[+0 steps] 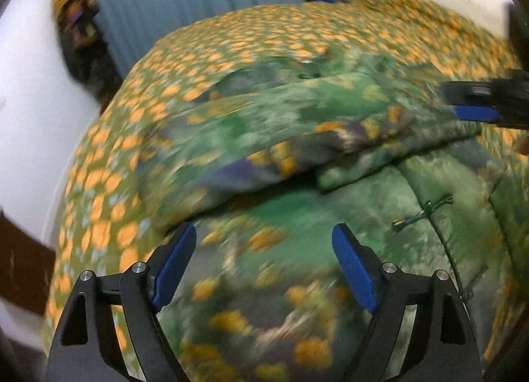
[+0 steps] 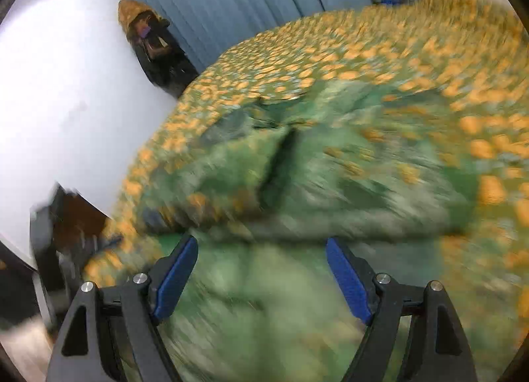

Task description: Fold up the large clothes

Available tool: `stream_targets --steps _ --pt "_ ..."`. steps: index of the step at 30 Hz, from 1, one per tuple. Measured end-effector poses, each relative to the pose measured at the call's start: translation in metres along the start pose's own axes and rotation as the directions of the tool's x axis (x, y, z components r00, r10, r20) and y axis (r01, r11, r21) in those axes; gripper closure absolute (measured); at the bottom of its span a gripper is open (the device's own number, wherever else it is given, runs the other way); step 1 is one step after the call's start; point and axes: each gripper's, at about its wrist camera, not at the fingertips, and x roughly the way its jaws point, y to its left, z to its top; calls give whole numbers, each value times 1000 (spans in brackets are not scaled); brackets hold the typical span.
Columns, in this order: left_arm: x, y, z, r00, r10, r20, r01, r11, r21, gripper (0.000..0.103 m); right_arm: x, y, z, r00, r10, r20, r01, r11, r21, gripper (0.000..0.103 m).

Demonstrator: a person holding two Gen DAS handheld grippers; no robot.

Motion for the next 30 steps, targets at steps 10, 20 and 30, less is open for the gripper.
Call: stream_targets --steps 10,20,30 --pt "4 62 -13 999 -36 -14 31 971 -239 14 51 21 71 990 -139 2 139 988 -65 86" --pt "25 92 49 999 -40 25 46 965 -257 14 61 5 53 944 -326 40 327 921 -212 58" --pt "153 86 46 966 -156 -208 81 941 -329 19 157 11 57 966 -165 -197 122 969 -215 61"
